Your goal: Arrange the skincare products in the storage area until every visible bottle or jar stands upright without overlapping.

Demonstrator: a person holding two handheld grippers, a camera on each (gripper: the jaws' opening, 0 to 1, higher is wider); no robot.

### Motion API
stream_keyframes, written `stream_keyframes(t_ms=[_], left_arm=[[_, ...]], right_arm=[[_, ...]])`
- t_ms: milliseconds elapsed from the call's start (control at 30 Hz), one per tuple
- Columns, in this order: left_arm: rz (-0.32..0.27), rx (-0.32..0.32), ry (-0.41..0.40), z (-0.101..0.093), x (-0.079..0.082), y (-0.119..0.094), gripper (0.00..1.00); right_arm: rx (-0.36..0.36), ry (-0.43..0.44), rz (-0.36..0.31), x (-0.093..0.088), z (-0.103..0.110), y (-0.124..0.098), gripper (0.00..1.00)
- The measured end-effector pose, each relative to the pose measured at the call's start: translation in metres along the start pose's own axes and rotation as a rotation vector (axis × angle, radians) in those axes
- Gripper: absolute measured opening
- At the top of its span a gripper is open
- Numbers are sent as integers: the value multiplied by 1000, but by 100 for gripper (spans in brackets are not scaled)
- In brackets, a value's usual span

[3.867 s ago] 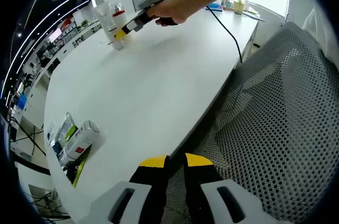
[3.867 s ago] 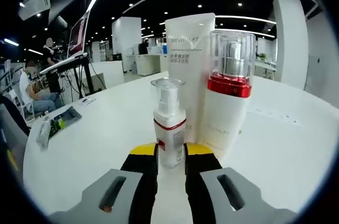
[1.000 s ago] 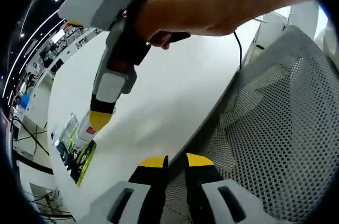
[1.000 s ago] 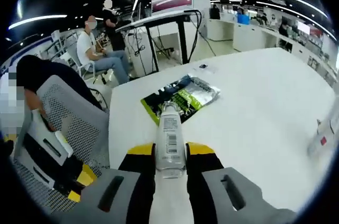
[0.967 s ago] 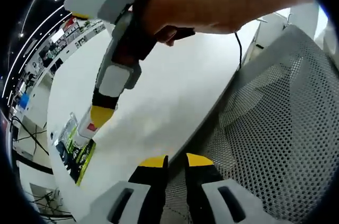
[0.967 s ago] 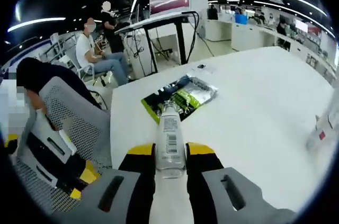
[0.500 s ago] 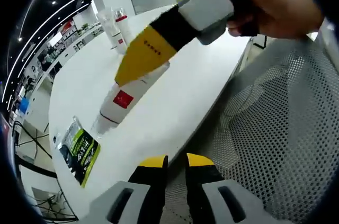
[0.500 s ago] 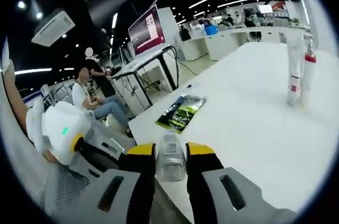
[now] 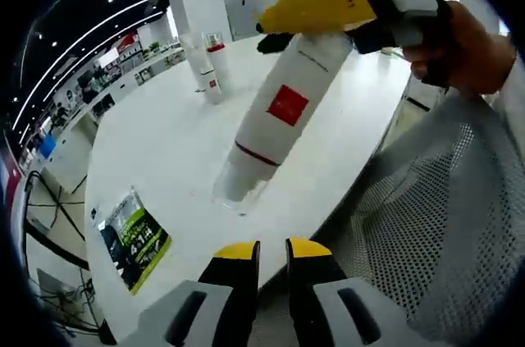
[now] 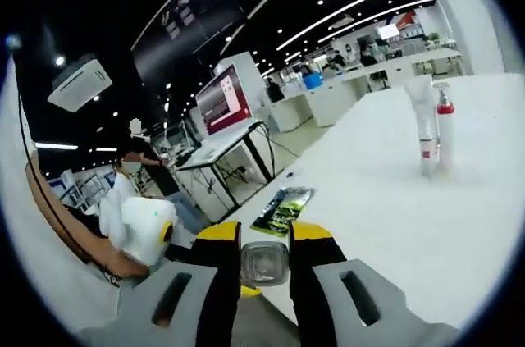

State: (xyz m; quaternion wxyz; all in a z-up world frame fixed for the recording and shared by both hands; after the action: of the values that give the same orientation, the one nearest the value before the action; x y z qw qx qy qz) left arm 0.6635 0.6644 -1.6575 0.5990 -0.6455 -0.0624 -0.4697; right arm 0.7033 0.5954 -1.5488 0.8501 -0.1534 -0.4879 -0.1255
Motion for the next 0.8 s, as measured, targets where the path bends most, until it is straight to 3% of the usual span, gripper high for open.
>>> stream_keyframes(t_ms=[33, 100, 167, 300, 400, 533, 600, 800], left_arm=[[-17, 2, -6, 2, 4, -2, 13], [-144, 2, -26, 8, 28, -9, 13], [-189, -3, -138, 13, 39, -17, 13], [-214, -32, -272, 22, 45, -23, 14], [-230, -83, -313, 19, 49, -26, 15], [-273, -195, -325, 8, 58, -36, 15], [-344, -238, -413, 11, 74, -47, 15], [-404, -311, -706, 26, 93, -52, 16]], right_arm=[[2, 3, -9, 1, -1, 0, 19], [-6, -21, -26, 4, -4, 0, 19], [-15, -24, -27, 3, -9, 2, 19], [-2, -37, -55, 10, -3, 1, 19], [32, -34, -62, 11, -1, 3, 19], [60, 147, -164, 20, -10, -1, 19], [61, 178, -197, 24, -15, -5, 19], [82, 170, -230, 33, -12, -8, 19]])
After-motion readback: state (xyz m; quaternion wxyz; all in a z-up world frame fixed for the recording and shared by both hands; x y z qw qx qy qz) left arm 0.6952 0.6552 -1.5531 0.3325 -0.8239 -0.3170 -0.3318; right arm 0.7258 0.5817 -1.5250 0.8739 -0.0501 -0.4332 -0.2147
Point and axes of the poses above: the point that each gripper's makers call its tool centre point, and the gripper's own axes: y roughly forward along the fingers, z roughly to its left, x roughly out of its top, the point moved 1 cm from there along -y, roughly backward along the fingers, and after that the axes turned 9 degrees about x, right-handed, at the moved point
